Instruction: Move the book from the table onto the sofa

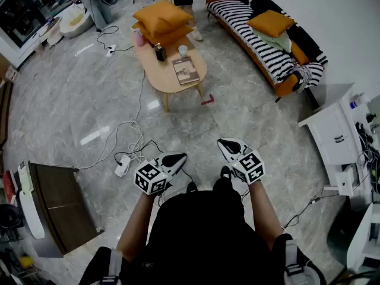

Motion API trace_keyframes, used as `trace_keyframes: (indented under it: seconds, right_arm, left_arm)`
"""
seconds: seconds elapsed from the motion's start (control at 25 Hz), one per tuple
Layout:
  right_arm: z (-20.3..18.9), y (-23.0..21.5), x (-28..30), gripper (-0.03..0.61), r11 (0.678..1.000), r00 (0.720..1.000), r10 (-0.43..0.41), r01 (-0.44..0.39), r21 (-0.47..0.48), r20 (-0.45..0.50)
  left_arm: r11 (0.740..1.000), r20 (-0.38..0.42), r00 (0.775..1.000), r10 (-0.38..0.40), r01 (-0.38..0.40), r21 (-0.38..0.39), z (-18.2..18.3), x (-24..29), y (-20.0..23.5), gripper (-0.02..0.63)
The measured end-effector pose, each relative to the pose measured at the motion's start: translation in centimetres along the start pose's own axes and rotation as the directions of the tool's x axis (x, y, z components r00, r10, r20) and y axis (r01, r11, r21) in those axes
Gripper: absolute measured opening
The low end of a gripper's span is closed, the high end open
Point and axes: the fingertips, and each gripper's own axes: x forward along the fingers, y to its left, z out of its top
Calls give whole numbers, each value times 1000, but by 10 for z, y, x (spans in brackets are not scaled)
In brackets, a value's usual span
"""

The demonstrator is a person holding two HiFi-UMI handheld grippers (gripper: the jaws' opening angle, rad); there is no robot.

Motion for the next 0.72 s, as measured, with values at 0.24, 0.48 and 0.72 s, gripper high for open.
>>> trace_keyframes:
  seconds: [0.24,0.48,0.72]
  right_arm:
    - [-12,7,-6,8,1000,1000,0,0,-1,-2]
    - [-15,12,-9,8,1000,1000,6,-6,1,-6]
    - [-20,9,-12,8,1000,1000,9,-9,-1,-6]
  left_arm:
    - [1000,12,1000,-4,4,-12,1,-5,-5,11]
    - [1000,14,1000,1,0,-17,-4,-8,-8,11]
    - [1000,6,1000,7,-7,-14,-4,-3,-10,11]
